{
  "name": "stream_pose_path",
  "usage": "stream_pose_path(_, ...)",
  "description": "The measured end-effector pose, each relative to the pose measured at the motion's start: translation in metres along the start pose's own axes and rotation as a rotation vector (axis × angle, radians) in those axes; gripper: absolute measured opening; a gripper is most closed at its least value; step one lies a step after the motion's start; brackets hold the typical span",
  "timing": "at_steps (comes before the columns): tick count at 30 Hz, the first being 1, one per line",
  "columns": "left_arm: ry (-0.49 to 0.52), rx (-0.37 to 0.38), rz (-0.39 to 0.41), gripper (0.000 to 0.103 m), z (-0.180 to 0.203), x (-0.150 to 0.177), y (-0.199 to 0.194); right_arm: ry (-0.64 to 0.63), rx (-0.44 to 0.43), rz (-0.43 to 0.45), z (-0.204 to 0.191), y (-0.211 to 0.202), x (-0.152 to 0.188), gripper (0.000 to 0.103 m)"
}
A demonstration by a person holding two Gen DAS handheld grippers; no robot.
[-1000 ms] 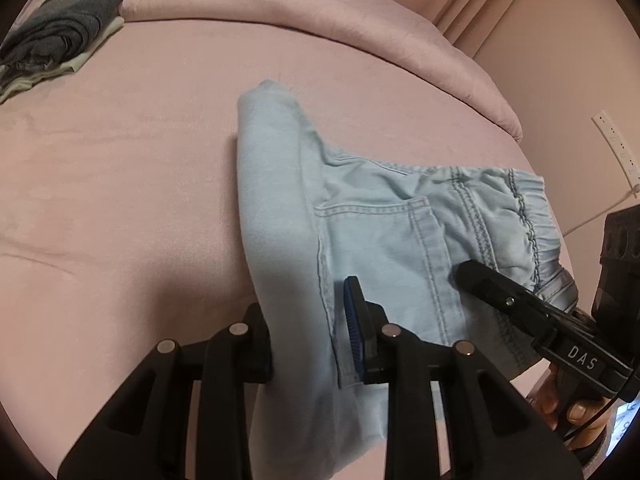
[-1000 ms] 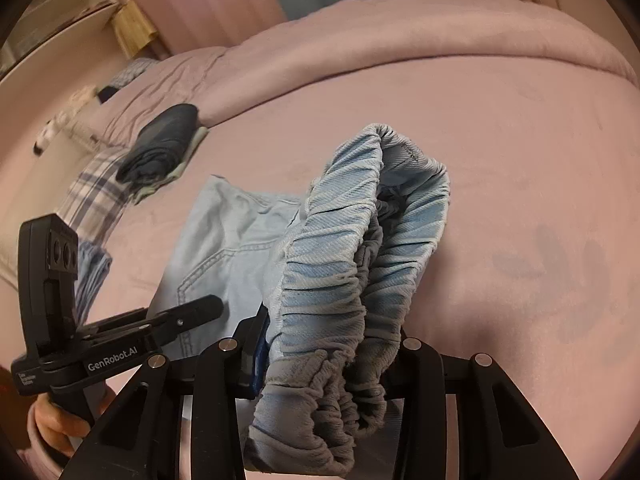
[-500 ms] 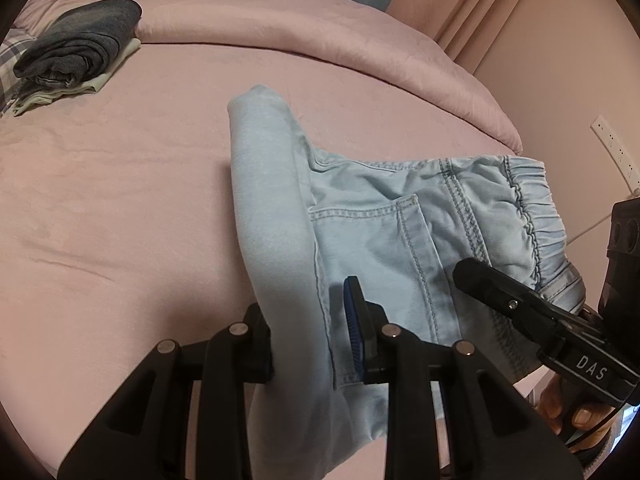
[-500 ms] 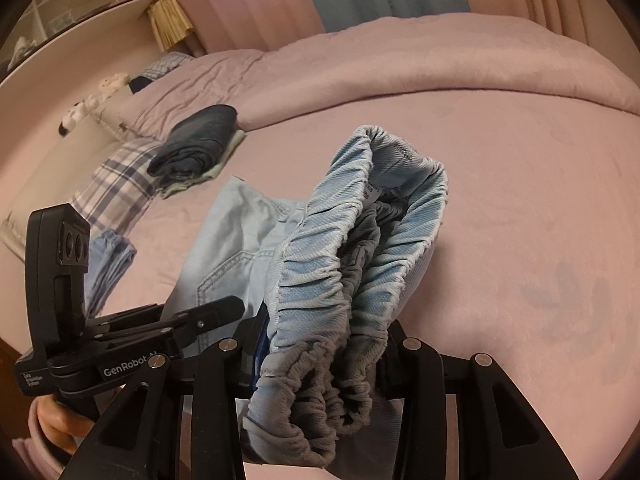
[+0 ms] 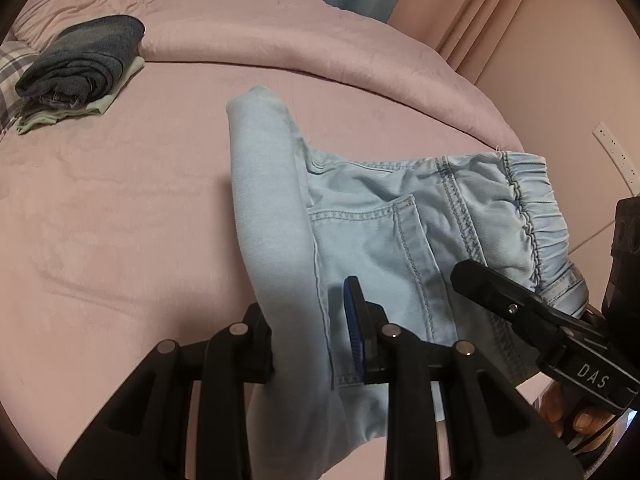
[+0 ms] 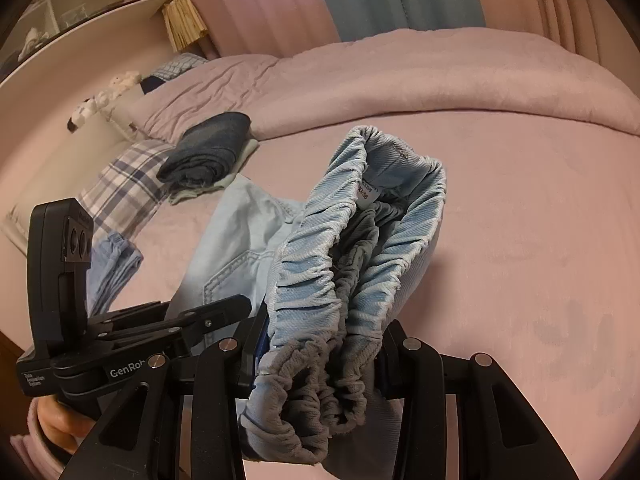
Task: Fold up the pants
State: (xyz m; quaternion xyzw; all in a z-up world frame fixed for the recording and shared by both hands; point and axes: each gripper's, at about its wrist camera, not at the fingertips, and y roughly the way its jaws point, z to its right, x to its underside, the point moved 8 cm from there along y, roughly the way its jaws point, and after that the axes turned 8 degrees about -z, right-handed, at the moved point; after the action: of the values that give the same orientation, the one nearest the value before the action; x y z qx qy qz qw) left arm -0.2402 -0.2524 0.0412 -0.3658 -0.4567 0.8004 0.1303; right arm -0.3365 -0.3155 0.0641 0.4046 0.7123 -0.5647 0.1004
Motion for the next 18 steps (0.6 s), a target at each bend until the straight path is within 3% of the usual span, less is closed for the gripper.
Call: stream_pose_path(18,0.023,-0.031,0.015,0.026,-0.007,-0.042,0.011,-0.019,-0.010,0.032,0.001,0.014,-0.036,0.042)
